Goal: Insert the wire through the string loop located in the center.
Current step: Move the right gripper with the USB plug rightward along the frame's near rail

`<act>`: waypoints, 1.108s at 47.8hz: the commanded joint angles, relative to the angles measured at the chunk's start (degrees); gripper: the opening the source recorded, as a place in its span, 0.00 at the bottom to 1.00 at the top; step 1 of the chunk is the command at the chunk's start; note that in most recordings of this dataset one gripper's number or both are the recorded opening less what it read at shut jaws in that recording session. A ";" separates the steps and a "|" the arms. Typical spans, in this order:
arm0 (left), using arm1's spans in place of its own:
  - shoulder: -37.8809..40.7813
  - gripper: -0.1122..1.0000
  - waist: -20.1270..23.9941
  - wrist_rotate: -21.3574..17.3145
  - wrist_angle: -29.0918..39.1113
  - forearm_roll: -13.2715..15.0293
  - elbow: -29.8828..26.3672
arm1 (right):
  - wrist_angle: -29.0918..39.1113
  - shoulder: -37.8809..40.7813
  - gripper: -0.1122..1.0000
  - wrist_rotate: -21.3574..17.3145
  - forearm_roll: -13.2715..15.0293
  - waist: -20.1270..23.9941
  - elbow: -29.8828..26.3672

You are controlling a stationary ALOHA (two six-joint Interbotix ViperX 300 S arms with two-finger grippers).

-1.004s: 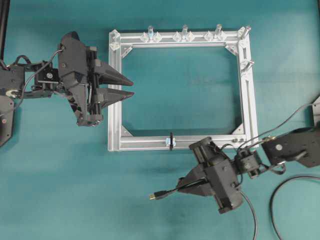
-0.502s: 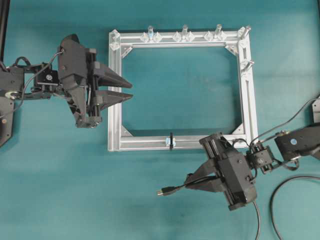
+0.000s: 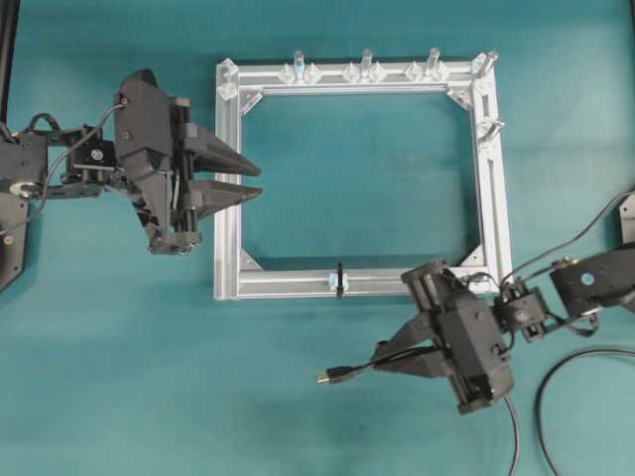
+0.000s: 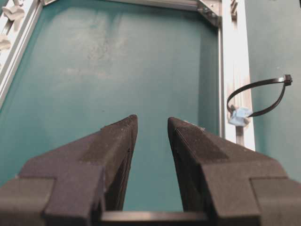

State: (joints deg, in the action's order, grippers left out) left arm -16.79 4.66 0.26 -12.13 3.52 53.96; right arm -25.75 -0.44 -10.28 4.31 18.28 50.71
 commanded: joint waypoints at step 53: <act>-1.05 0.41 -0.53 0.26 -0.26 -0.09 -0.35 | 4.83 -12.92 0.15 0.09 -7.82 -4.83 11.95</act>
State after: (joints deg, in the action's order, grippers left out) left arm -16.79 4.57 0.26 -12.13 3.52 54.23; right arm -20.65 -12.39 -10.28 -2.72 14.24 62.75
